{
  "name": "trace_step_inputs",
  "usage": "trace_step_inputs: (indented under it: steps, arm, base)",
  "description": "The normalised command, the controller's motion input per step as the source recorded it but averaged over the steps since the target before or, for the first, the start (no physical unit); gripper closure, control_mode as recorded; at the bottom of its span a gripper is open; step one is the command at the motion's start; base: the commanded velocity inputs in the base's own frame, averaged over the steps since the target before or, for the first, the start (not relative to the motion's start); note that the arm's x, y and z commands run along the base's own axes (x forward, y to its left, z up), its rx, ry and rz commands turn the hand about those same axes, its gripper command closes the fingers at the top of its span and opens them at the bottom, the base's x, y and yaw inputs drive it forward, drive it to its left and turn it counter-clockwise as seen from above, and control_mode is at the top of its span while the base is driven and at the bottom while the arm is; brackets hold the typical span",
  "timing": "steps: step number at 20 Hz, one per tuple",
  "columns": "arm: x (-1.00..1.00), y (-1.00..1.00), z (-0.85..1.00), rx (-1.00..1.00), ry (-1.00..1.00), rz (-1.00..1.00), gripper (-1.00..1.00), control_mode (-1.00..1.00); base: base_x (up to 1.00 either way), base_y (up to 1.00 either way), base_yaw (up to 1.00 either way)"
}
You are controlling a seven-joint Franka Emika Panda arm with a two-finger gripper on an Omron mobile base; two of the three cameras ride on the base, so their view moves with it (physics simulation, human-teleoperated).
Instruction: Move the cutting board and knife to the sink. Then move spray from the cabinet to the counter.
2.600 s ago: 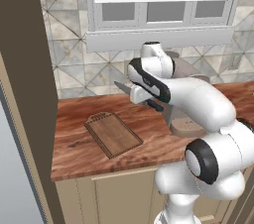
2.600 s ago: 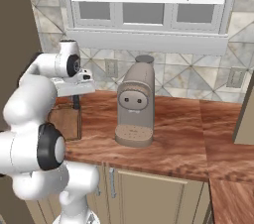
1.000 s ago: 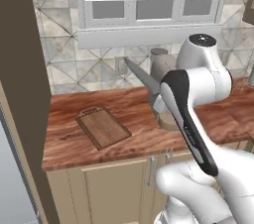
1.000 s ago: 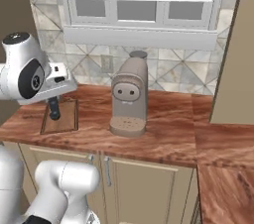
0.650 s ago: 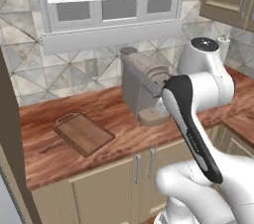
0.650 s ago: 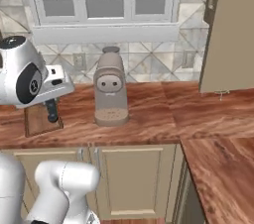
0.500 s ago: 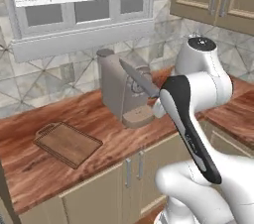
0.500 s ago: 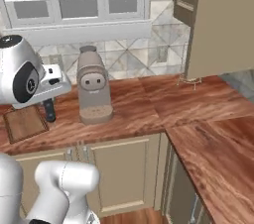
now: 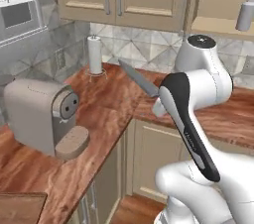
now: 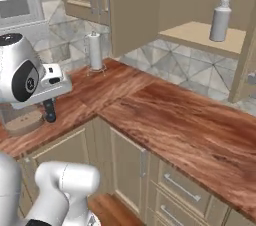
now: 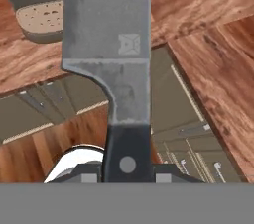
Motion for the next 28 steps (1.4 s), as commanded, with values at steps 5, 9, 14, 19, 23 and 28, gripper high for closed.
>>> trace_step_inputs:
  steps: [5, 9, 14, 19, 23, 28]
  arm:
    - [0.00, 0.00, 0.00, 0.00, 0.00, 0.00, 1.00, 1.00]
    - [0.00, 0.00, 0.00, 0.00, 0.00, 0.00, 1.00, 1.00]
    - [0.00, 0.00, 0.00, 0.00, 0.00, 0.00, 1.00, 1.00]
    - [0.00, 0.00, 0.00, 0.00, 0.00, 0.00, 1.00, 1.00]
    - [0.00, 0.00, 0.00, 0.00, 0.00, 0.00, 1.00, 1.00]
    - [0.00, 0.00, 0.00, 0.00, 0.00, 0.00, 1.00, 1.00]
  base:
    - [-0.02, -0.33, -0.79]
    - [-0.21, -0.47, -0.71]
    - [-0.90, -0.62, -0.37]
    - [-0.62, -0.97, -0.25]
    - [-0.01, -0.84, -0.51]
    - [0.00, -0.23, -0.82]
